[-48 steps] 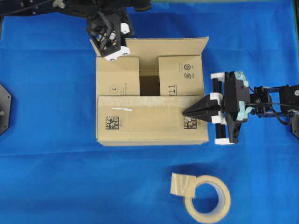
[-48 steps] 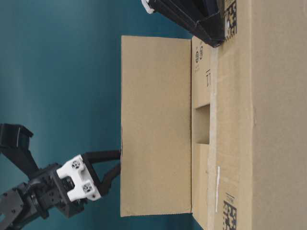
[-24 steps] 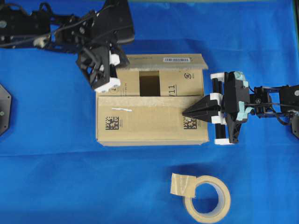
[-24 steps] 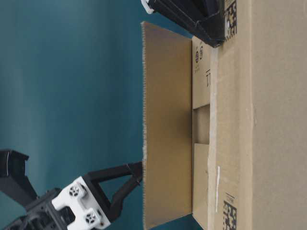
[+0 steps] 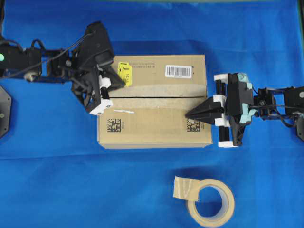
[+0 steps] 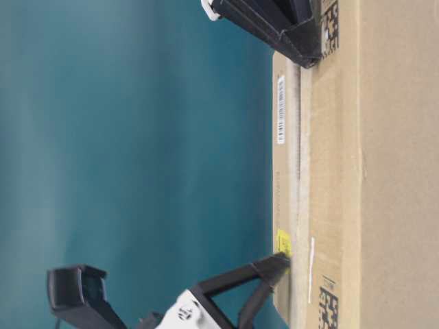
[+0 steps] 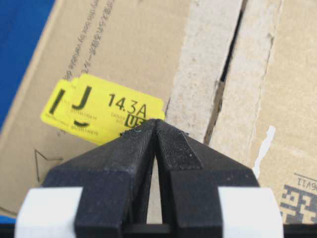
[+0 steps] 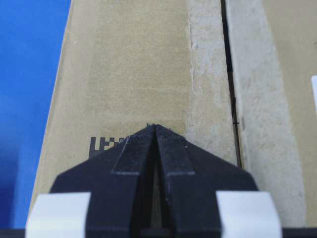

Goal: Close the cardboard box.
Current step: 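Press both grippers onto the closed lid seam from left and right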

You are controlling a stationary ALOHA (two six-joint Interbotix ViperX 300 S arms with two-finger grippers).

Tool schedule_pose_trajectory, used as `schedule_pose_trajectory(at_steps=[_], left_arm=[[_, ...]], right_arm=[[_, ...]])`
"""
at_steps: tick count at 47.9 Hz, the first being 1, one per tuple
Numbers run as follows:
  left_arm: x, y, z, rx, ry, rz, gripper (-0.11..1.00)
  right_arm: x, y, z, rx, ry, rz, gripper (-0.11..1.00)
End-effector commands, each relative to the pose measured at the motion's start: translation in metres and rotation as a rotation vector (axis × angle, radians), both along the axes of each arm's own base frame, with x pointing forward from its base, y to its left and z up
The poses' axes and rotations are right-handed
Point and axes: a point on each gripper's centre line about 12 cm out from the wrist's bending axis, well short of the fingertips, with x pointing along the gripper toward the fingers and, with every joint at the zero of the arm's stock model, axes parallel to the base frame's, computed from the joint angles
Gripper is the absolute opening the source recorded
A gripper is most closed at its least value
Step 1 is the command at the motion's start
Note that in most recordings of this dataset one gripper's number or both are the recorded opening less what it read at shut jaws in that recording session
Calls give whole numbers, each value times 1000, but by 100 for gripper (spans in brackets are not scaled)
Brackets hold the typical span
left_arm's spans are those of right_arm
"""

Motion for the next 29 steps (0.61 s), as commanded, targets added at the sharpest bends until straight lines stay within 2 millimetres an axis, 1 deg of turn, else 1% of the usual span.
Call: schedule_pose_trajectory(at_steps=[1,13,22,29], left_arm=[[-2,-2,-1,-15,-42,16,0],[-10,-2,-12,-40,-44,40,0],[-9,-2,-11,-39,-61,41,0],[-9,-3,-11,-38,-62,39,0]], right_arm=[[4,-1,9,1,-34,-4,0],[4,-5,9,1,-32,-16,0],[4,-11,12,1,-44,-36,0],[2,-21,20,-3,-96,-68,0]])
